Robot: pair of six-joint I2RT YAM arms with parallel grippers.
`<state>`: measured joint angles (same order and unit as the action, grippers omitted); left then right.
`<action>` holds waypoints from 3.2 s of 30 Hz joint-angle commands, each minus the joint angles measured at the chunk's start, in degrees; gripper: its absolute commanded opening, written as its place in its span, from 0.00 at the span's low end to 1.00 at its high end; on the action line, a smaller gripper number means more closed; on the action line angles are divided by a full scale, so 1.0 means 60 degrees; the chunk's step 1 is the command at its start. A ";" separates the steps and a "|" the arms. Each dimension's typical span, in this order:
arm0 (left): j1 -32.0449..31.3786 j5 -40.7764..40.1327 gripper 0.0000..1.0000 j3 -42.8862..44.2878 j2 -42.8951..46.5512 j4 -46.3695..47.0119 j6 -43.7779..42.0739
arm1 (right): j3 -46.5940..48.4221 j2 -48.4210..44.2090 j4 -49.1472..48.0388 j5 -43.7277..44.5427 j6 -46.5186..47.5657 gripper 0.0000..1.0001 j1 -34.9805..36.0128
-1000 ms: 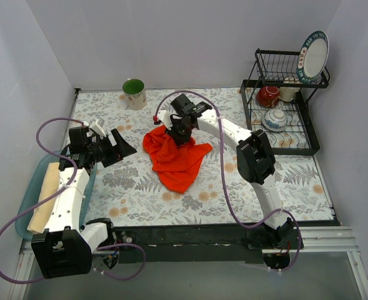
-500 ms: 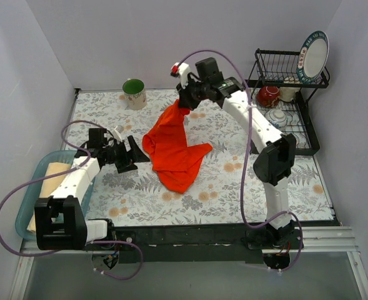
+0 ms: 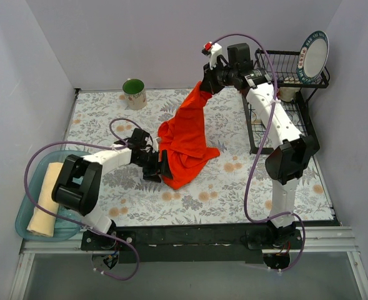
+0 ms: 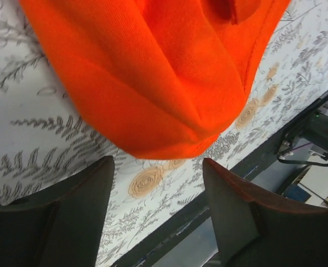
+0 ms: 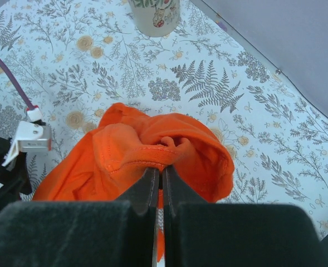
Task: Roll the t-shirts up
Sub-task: Flatten out the T-shirt at the center of the board.
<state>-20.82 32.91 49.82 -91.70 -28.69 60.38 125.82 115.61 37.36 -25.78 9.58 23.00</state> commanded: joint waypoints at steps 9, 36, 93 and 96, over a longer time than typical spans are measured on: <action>-0.0412 -0.0402 0.10 0.1378 -0.1387 0.0694 0.0148 | -0.0007 -0.0459 -0.0485 -0.0010 -0.0250 0.01 -0.0493; 0.2737 -0.0724 0.00 0.5203 0.5425 -0.2397 -0.4525 | -0.6067 -0.8661 0.0950 0.0122 0.0058 0.01 -0.2311; 0.2767 -0.1353 0.88 0.2155 0.3623 -0.2191 -0.5405 | -0.9647 -0.3054 -0.1130 0.1220 0.8700 0.47 0.3007; 0.2811 -0.1368 0.88 0.2053 0.3696 -0.2192 -0.5449 | -0.9647 -0.2702 -0.1392 0.1556 0.8745 0.45 0.3007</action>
<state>-4.29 25.54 62.87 -72.20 -41.15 29.04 65.89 97.54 31.94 -19.03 59.72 41.12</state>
